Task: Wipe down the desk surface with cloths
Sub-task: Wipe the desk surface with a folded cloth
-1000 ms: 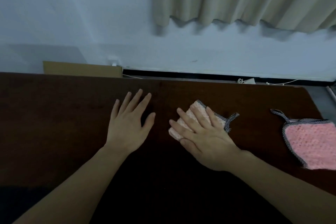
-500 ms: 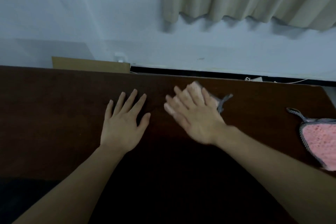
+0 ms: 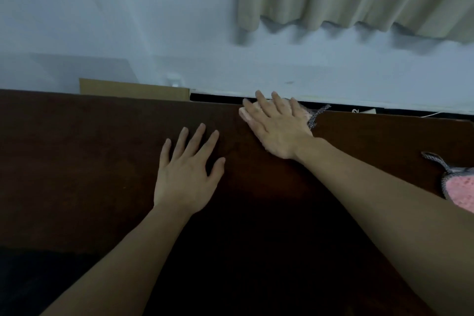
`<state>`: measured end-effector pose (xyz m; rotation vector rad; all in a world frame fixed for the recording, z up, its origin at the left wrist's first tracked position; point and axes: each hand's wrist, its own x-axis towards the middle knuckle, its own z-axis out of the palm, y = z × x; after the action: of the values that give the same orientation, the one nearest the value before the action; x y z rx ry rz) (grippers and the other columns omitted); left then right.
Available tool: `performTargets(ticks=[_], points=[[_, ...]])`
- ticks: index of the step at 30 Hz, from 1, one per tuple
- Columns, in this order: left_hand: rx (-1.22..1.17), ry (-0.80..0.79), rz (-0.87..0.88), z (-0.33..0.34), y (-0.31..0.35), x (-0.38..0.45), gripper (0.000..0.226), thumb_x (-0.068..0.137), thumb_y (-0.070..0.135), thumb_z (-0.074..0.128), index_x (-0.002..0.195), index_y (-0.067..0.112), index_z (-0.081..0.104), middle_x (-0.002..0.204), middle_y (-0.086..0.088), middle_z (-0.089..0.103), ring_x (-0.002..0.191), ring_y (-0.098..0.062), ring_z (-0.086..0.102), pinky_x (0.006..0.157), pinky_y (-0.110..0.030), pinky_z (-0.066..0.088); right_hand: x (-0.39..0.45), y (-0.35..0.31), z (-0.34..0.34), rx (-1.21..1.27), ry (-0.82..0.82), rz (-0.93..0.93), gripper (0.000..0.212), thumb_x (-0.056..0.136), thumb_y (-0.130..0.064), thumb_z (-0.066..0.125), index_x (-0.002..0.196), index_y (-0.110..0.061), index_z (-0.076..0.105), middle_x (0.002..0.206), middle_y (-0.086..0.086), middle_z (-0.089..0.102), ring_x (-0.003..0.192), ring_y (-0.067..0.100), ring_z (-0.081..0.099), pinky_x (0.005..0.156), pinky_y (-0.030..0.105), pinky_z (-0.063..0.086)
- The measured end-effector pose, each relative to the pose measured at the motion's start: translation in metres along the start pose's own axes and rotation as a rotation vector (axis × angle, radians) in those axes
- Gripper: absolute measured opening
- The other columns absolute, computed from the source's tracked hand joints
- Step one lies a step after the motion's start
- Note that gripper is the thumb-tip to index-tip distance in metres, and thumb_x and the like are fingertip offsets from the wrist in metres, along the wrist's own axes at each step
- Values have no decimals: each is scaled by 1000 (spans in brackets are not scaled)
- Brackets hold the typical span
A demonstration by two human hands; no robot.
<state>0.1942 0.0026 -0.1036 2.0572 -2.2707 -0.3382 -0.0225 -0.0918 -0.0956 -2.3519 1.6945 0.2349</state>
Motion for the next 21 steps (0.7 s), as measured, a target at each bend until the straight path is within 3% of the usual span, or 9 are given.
performTargets(ticks=[4, 8, 12, 17, 21], points=[[-29, 24, 3, 3, -1, -2, 63, 100, 60, 19, 160, 42, 9, 169, 12, -3, 156, -15, -10, 126, -44, -6, -81, -19, 19, -40, -33, -167, 59, 97, -61, -16, 154, -47, -22, 164, -9, -30, 150, 26, -32, 120, 56, -19], [-17, 41, 5, 3, 1, -4, 62, 101, 59, 19, 160, 41, 10, 169, 12, -2, 156, -15, -8, 126, -43, -5, -139, -15, 27, -54, -131, -293, 60, 91, -63, -16, 149, -55, -26, 160, -15, -37, 145, 33, -41, 114, 63, -25], [-15, 23, -4, 2, 0, -3, 61, 102, 60, 18, 160, 44, 6, 168, 15, -6, 155, -12, -12, 126, -40, -7, -91, 8, 20, -77, -71, -194, 55, 92, -64, -18, 146, -58, -29, 161, -15, -35, 147, 37, -36, 115, 63, -22], [-5, 22, -12, 3, -1, -1, 60, 101, 61, 17, 159, 46, 7, 168, 16, -5, 154, -10, -12, 126, -41, -5, -6, 21, -1, -34, 5, -74, 54, 106, -54, 7, 156, -51, -13, 168, -12, -20, 155, 36, -14, 120, 63, -9], [-19, 37, -16, 4, 0, -3, 62, 99, 64, 14, 159, 47, 10, 168, 18, -2, 155, -9, -10, 127, -41, -4, -14, 6, 3, -37, 22, -88, 54, 105, -51, 1, 158, -47, -13, 169, -9, -19, 154, 36, -16, 121, 62, -9]])
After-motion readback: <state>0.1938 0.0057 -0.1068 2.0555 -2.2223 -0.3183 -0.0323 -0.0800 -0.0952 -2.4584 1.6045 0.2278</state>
